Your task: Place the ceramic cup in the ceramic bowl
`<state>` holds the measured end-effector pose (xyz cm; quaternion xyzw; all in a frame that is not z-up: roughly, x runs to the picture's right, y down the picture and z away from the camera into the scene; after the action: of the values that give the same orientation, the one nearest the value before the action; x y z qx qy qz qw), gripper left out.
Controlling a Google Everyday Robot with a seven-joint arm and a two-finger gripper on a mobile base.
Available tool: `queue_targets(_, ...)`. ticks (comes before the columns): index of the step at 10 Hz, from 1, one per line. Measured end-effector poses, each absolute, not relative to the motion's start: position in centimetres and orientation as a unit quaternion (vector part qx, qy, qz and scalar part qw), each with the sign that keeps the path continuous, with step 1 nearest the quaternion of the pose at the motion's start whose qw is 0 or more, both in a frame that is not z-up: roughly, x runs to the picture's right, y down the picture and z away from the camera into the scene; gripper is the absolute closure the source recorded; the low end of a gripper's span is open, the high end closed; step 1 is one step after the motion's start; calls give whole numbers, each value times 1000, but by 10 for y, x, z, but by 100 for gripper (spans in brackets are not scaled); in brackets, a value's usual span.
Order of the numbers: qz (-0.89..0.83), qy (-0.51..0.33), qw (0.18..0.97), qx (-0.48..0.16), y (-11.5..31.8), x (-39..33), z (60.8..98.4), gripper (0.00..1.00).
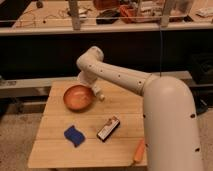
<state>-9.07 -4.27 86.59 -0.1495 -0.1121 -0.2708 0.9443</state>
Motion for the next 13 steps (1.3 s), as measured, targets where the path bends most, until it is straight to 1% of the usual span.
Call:
queue_targets(6,-276,-118,942,-147,-37,-112,868,99)
queue_targets(13,-282,-122,940,-146,-30,-119,872,99)
